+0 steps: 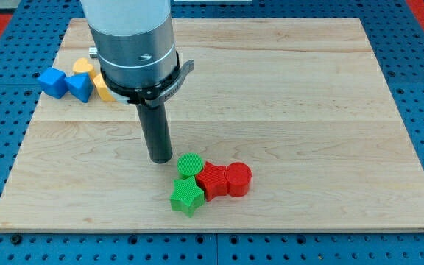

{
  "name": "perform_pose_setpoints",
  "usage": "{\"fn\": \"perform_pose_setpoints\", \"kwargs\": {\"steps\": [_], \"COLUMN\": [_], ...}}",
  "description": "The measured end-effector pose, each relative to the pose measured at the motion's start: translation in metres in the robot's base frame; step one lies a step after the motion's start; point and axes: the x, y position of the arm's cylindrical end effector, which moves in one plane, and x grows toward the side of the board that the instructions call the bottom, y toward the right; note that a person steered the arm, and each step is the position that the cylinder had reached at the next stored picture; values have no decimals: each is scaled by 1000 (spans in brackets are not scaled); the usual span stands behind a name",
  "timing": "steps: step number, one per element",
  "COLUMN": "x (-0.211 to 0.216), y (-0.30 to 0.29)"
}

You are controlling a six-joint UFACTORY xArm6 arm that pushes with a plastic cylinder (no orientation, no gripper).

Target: Place your hand at the bottom of the green star

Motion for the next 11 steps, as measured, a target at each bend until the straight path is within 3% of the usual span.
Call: {"fn": "perform_pose_setpoints", "kwargs": {"steps": [1, 3, 5, 7, 11], "x": [9, 86, 90, 104, 103], "y": [-7, -28, -27, 27, 32]}}
